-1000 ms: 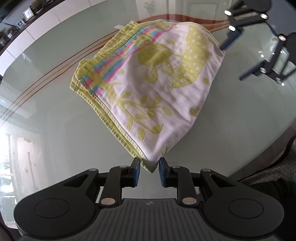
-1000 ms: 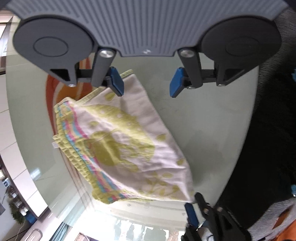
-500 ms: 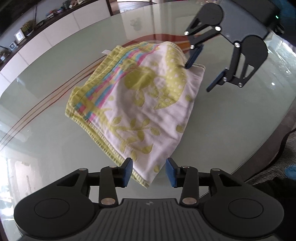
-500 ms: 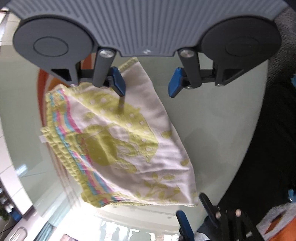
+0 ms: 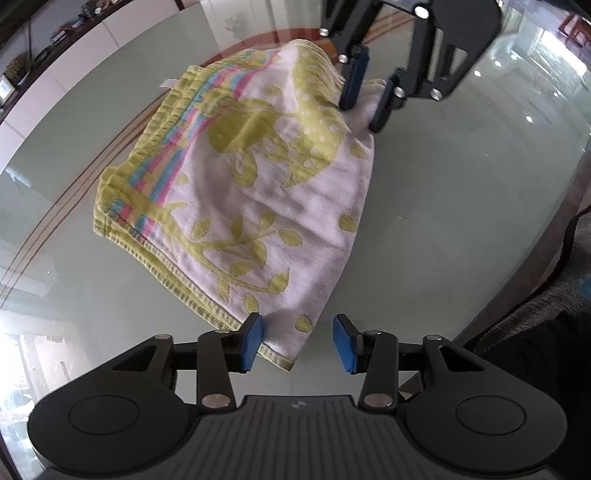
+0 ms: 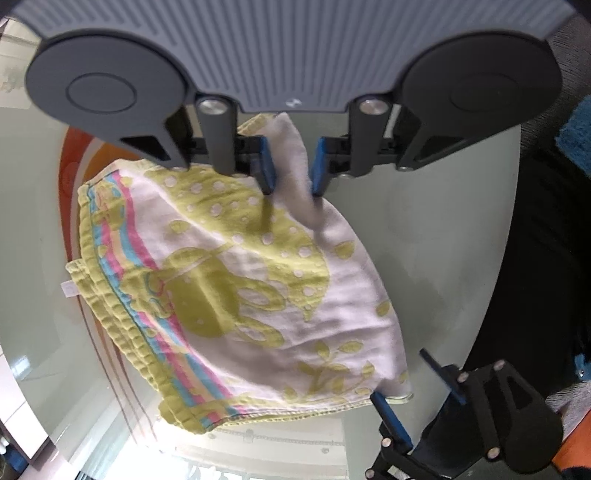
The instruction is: Fold towel
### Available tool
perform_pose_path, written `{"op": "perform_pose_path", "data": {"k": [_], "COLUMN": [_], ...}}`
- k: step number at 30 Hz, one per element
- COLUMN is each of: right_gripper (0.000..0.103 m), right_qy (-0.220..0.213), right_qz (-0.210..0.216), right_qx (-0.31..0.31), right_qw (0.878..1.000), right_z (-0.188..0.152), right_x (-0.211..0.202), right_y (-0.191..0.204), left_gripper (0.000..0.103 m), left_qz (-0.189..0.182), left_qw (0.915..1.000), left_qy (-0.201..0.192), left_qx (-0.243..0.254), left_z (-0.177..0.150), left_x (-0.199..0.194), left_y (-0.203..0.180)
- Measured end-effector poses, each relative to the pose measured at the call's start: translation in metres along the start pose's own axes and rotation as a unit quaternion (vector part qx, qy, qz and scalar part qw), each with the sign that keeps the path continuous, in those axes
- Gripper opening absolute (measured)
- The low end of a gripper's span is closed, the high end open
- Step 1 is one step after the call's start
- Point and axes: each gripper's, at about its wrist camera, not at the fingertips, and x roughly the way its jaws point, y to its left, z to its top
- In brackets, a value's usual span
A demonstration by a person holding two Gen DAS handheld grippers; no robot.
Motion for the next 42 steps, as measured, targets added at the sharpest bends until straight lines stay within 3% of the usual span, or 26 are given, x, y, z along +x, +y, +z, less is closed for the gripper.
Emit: {"op": "perform_pose_path", "data": {"k": [3,7,12,21,24,25,29,33,42], "right_gripper": [0.013,0.011,0.008,0.006,0.006,0.009,0.044,0.044,0.042], "right_qy": [0.0,-0.003,0.001,0.022,0.021,0.016,-0.008,-0.019,-0.021], "right_qz": [0.001,0.007,0.014,0.018,0.002,-0.016,-0.062,-0.075,-0.061], "right_qx": [0.007,0.02,0.022,0.02,0.009,0.001,-0.026,-0.073,-0.086], "right_qw": [1.0,1.0,1.0,0.999,1.0,1.0,0.998,0.994,0.994], "right_z": [0.0,-0.002,-0.008,-0.022,-0.028,-0.03,-0.037,-0.037,-0.023], "right_x": [0.0,0.0,-0.008,-0.028,-0.034,-0.037,-0.041,-0.031,-0.008], "right_y": [-0.001,0.0,0.002,0.022,0.031,0.034,0.043,0.053,0.037], "left_gripper": [0.05,0.022,0.011,0.01,0.01,0.01,0.01,0.01,0.011], "left_qz": [-0.007,-0.006,0.009,0.004,0.005,0.006,0.015,0.018,0.007], "left_qw": [0.9996,0.9986,0.9986,0.9988,0.9989,0.9989,0.9979,0.9965,0.9943], "left_qy": [0.003,0.007,0.014,0.011,0.011,0.012,0.01,0.015,0.016], "left_qx": [-0.026,-0.052,-0.051,-0.048,-0.046,-0.046,-0.063,-0.08,-0.106], "left_z": [0.007,0.014,0.014,0.009,0.009,0.011,0.013,0.016,0.008], "left_x": [-0.001,-0.002,-0.002,-0.021,-0.026,-0.026,-0.025,-0.022,-0.023], "left_y": [0.004,0.009,0.003,-0.012,-0.017,-0.017,-0.014,-0.01,0.001]}}
